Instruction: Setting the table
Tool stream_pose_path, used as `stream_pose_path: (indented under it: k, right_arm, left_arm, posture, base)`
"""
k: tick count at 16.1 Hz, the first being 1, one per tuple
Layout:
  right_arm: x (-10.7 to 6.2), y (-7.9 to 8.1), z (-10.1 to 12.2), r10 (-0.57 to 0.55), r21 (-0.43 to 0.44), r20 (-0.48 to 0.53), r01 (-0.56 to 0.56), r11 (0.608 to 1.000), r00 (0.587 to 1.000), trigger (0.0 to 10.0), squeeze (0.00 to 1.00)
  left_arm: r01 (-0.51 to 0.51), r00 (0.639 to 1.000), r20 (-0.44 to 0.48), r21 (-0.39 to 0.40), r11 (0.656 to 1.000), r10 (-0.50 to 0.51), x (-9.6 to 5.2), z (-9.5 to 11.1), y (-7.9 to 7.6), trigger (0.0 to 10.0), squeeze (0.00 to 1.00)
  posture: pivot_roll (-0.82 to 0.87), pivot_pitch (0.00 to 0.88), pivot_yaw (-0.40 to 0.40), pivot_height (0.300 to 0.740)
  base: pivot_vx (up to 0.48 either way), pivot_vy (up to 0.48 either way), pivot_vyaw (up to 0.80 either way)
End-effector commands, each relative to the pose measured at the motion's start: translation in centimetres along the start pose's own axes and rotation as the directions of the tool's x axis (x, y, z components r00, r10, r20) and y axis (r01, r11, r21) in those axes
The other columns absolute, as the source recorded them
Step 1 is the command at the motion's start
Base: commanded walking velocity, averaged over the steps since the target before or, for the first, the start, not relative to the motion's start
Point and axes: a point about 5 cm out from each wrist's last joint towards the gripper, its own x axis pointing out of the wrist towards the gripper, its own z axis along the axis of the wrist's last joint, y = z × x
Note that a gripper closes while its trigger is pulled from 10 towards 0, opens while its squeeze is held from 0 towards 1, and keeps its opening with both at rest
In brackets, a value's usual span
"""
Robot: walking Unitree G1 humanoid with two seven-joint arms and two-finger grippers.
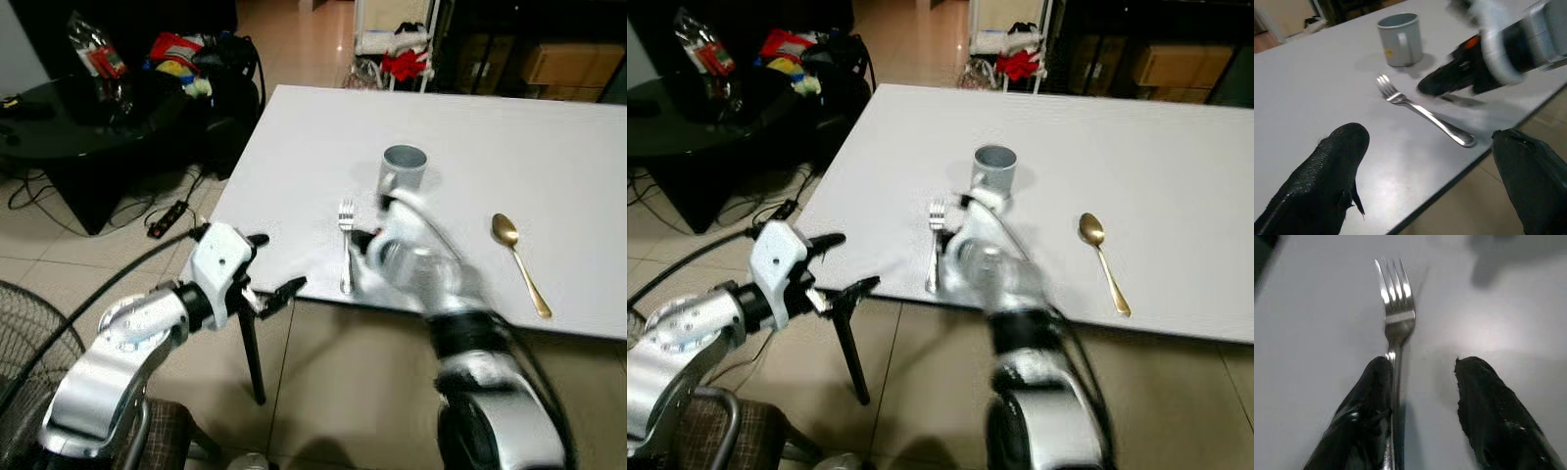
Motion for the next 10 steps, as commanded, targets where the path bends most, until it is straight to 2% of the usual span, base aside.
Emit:
stream_pose_path:
  k: [1, 2, 3, 4, 5, 6, 7, 8, 10]
  right_arm:
    - [-1.5, 0.6, 1.0, 0.078, -0.038, 0.043, -0.077, 0.996, 0.996, 10.0, 1.00]
    - [-2.4, 0.5, 1.1, 0.116, -0.080, 0.075, -0.110, 0.991, 0.990, 10.0, 1.00]
    - [-4.1, 0.6, 1.0, 0.199, -0.171, 0.123, -0.176, 0.969, 0.972, 10.0, 0.74]
    - [-6.1, 0.3, 0.6, 0.241, -0.231, 0.196, -0.195, 0.953, 0.950, 10.0, 0.00]
    - [-7.5, -0.8, 0.3, 0.210, -0.277, 0.298, -0.126, 0.952, 0.931, 10.0, 0.00]
    - [-8.4, -1.7, 0.1, 0.189, -0.304, 0.361, -0.077, 0.950, 0.913, 10.0, 0.00]
    - [-8.7, -2.0, -0.1, 0.189, -0.314, 0.374, -0.068, 0.947, 0.908, 10.0, 0.00]
    - [-9.4, -3.3, -0.5, 0.129, -0.266, 0.407, -0.017, 0.964, 0.904, 10.0, 0.00]
    - [-10.2, -4.4, -0.9, 0.089, -0.222, 0.451, 0.015, 0.975, 0.888, 10.0, 0.00]
  left_arm:
    - [-0.057, 0.998, -0.004, 0.020, 0.998, 0.057, 0.0, 0.3, 0.6, 10.0, 0.00]
    - [-0.086, 0.996, -0.002, 0.023, 0.996, 0.086, 0.1, 0.3, 0.7, 10.0, 0.00]
    - [-0.153, 0.988, 0.025, 0.016, 0.988, 0.153, 0.3, 0.5, 1.0, 10.0, 0.00]
    - [-0.238, 0.969, 0.067, -0.015, 0.971, 0.238, 0.7, 0.9, 1.2, 10.0, 0.00]
    - [-0.313, 0.946, 0.079, -0.028, 0.949, 0.314, 0.8, 1.1, 1.4, 10.0, 0.00]
    - [-0.362, 0.928, 0.077, -0.039, 0.931, 0.364, 0.6, 1.0, 1.5, 10.0, 0.00]
    - [-0.380, 0.921, 0.076, -0.045, 0.924, 0.383, 0.5, 1.0, 1.6, 10.0, 0.00]
    - [-0.434, 0.896, 0.071, -0.071, 0.898, 0.439, 0.0, 0.8, 1.9, 10.0, 0.00]
    - [-0.474, 0.876, 0.061, -0.081, 0.877, 0.479, -0.5, 0.5, 2.2, 10.0, 0.00]
  posture:
    - [0.13, 0.000, 0.030, 0.740]
    - [0.13, 0.000, 0.034, 0.740]
    - [0.12, 0.000, 0.041, 0.740]
    - [0.10, 0.000, 0.048, 0.740]
    - [0.10, 0.000, 0.047, 0.740]
    - [0.11, 0.000, 0.041, 0.740]
    - [0.11, 0.000, 0.038, 0.740]
    - [0.10, 0.000, 0.035, 0.740]
    - [0.12, 0.000, 0.012, 0.740]
  base:
    - [0.000, 0.000, 0.00]
    - [0.000, 0.000, 0.00]
    - [0.000, 0.000, 0.00]
    - [0.000, 0.000, 0.00]
    - [0.000, 0.000, 0.00]
    - [0.000, -0.398, 0.00]
    - [0.000, -0.398, 0.00]
    - [0.000, -0.480, 0.00]
    - [0.000, -0.480, 0.00]
